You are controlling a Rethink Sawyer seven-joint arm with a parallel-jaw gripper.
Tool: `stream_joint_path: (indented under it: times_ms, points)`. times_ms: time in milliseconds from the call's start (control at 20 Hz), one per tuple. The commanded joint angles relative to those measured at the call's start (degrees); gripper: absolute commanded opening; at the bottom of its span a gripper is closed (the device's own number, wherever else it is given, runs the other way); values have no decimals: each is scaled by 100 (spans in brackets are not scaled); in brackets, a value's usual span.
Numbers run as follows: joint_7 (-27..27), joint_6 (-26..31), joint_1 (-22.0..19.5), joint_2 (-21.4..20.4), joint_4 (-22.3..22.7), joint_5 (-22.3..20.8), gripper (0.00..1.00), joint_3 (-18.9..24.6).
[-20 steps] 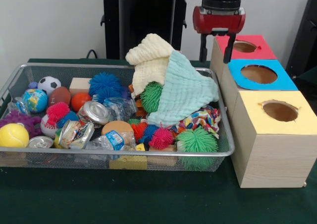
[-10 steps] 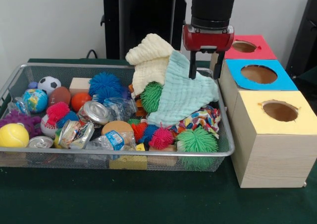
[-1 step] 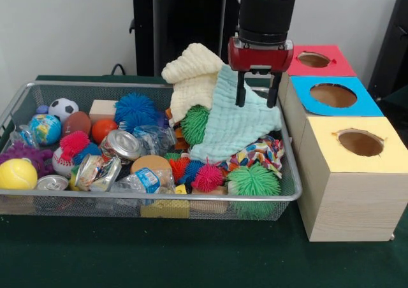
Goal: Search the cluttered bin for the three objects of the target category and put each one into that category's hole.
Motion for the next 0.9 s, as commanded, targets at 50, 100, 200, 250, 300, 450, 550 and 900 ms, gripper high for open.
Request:
stream_joint_path:
  times_ms: [50, 100, 200, 250, 300, 450, 550, 900]
  points:
    - [163, 385, -291, -299, -230, 37, 100, 28]
    - [148, 502, -322, -426, -166, 84, 100, 25]
    - [81, 665, -415, -647, -58, 170, 100, 91]
    - [46, 740, -471, -745, 5, 216, 100, 132]
    - [8, 777, -527, -857, 76, 245, 100, 176]
    - [-73, 1015, -557, -1061, 101, 293, 100, 195]
    - [-160, 1132, -661, -1094, 102, 314, 100, 242]
    - [-669, 1337, -1342, -1751, 587, 463, 100, 471]
